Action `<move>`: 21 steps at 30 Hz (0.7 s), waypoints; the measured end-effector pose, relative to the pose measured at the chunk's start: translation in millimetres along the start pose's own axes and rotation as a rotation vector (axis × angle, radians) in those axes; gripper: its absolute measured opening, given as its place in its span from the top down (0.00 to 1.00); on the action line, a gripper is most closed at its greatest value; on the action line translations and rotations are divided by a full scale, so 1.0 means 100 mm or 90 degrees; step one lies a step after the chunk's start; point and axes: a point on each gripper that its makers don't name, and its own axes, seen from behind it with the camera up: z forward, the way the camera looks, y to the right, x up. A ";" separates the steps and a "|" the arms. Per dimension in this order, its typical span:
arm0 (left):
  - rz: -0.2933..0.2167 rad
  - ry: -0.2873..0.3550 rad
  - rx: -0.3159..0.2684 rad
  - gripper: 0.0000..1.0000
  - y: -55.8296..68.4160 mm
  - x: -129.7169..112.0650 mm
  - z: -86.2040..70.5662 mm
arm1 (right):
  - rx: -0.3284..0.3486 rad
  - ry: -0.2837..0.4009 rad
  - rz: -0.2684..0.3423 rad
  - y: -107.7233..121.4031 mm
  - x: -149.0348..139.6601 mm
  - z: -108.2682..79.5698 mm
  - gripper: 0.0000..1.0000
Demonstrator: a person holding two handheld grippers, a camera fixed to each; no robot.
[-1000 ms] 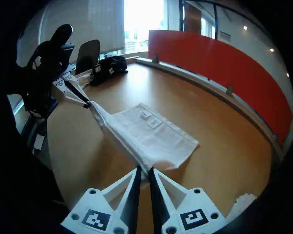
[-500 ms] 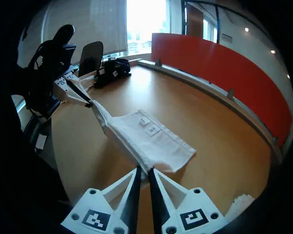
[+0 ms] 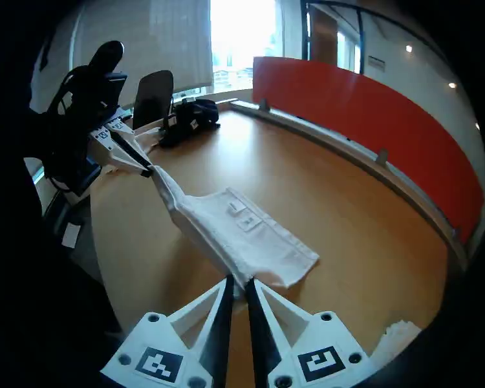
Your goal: Fold towel
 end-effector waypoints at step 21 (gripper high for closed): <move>-0.024 -0.006 -0.004 0.90 0.00 0.01 0.13 | 0.003 -0.013 -0.003 0.13 -0.01 0.13 0.85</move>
